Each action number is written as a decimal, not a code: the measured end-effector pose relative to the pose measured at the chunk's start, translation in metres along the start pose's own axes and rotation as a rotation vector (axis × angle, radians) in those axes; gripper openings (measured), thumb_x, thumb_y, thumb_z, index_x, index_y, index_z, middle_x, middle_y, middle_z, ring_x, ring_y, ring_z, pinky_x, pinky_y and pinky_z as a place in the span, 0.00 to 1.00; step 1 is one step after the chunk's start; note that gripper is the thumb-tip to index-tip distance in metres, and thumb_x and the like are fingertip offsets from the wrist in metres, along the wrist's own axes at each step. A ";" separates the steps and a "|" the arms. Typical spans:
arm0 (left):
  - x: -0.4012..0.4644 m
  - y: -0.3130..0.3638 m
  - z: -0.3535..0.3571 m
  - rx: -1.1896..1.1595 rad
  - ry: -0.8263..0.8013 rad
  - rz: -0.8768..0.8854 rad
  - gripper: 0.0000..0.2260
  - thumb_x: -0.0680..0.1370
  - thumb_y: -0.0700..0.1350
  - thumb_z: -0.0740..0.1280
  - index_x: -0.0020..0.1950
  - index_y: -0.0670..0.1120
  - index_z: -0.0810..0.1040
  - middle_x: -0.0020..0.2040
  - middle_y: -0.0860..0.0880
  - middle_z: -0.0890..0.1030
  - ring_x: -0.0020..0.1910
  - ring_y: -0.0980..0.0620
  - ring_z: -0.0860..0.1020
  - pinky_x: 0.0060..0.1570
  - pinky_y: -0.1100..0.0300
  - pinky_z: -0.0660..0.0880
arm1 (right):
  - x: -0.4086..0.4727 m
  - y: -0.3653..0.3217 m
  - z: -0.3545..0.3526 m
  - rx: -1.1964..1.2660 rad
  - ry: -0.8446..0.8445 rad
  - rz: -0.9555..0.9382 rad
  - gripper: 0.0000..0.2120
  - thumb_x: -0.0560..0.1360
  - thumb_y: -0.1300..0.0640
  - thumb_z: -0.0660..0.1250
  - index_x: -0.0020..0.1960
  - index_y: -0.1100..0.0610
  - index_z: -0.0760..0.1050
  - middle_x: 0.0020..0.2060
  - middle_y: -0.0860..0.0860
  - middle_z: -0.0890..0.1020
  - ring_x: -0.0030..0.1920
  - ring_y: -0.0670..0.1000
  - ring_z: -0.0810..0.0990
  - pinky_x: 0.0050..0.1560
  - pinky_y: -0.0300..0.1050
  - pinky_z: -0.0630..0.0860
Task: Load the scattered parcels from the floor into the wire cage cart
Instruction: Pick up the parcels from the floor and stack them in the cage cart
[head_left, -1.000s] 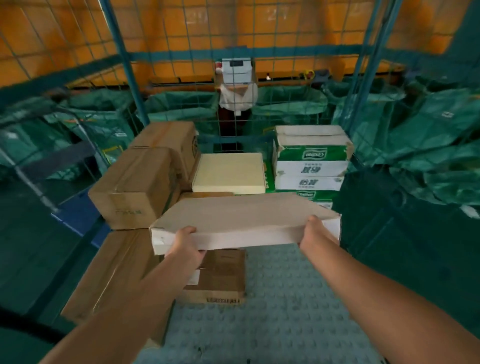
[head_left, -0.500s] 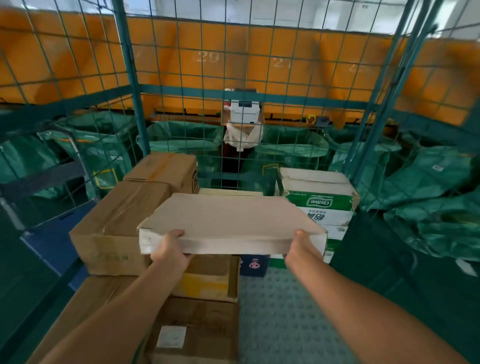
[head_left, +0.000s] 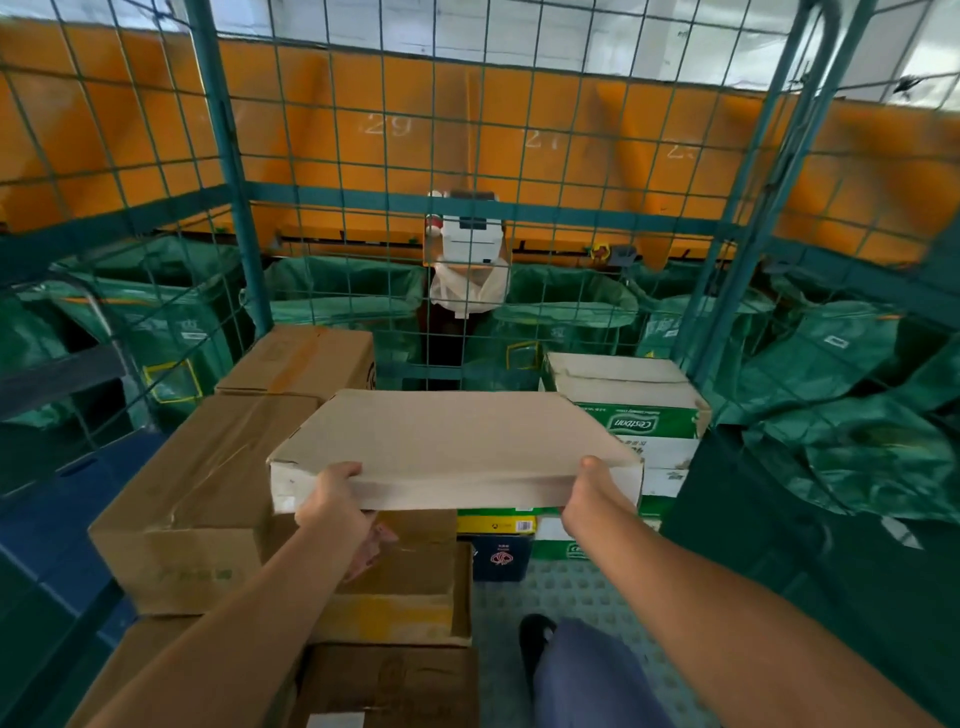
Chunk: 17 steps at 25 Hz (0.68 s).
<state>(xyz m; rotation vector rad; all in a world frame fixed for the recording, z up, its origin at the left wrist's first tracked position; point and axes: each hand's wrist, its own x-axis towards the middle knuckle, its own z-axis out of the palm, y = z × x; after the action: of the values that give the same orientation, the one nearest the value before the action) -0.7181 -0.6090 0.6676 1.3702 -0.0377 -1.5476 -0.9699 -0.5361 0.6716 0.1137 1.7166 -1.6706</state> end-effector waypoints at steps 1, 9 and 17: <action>0.009 0.001 0.002 0.001 0.010 -0.002 0.23 0.70 0.37 0.73 0.63 0.49 0.71 0.59 0.43 0.75 0.57 0.42 0.75 0.56 0.45 0.78 | 0.000 0.001 0.006 0.124 0.060 0.011 0.16 0.80 0.53 0.58 0.67 0.55 0.66 0.40 0.50 0.68 0.47 0.51 0.71 0.58 0.42 0.71; 0.058 -0.026 0.053 0.009 0.085 -0.010 0.26 0.71 0.37 0.72 0.65 0.47 0.67 0.57 0.42 0.73 0.56 0.40 0.75 0.57 0.44 0.77 | 0.066 0.013 0.045 0.215 0.265 0.135 0.31 0.63 0.51 0.70 0.63 0.57 0.69 0.57 0.55 0.77 0.53 0.57 0.77 0.55 0.55 0.78; 0.117 -0.015 0.058 0.030 0.132 0.036 0.27 0.71 0.35 0.70 0.68 0.47 0.66 0.57 0.43 0.74 0.51 0.43 0.74 0.50 0.47 0.78 | 0.102 0.064 0.083 0.265 0.280 0.163 0.30 0.67 0.53 0.74 0.65 0.59 0.69 0.58 0.57 0.79 0.52 0.58 0.80 0.57 0.58 0.77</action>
<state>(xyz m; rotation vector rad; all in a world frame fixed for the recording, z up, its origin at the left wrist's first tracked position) -0.7511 -0.7134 0.5955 1.4848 -0.0042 -1.4284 -0.9753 -0.6432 0.5714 0.6212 1.6221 -1.8157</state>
